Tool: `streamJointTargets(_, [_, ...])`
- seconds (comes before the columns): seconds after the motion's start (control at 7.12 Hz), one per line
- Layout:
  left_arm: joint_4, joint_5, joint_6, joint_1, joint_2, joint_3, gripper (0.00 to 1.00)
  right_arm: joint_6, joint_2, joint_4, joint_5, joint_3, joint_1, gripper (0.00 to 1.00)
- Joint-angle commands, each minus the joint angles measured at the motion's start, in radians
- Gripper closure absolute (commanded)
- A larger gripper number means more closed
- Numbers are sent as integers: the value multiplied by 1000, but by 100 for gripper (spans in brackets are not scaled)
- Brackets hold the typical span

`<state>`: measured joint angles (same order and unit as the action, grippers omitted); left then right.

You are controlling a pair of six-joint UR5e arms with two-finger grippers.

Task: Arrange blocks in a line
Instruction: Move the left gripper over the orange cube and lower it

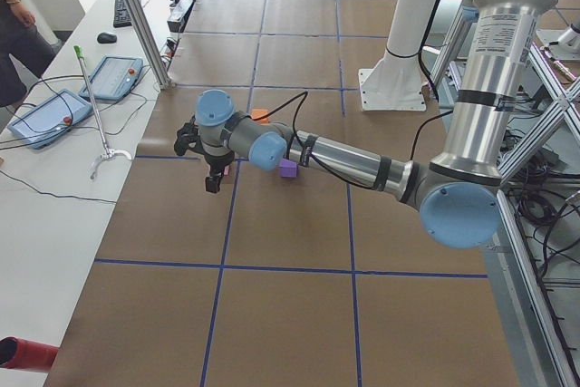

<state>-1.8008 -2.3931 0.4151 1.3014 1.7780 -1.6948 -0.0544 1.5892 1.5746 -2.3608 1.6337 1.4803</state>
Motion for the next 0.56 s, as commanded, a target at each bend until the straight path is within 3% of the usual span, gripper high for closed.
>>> streamJointTargets(0.0, [-2,9,143,-138,75,-40,0,1,0,-1,0,0,0,0])
streamJointTargets(0.28, [-2,148,331,-268,168,-39,0,1,0,1,0,0,0,0])
streamJointTargets(0.42, [-3,175,364,-313,193,-46,0,1,0,-1,0,0,0,0])
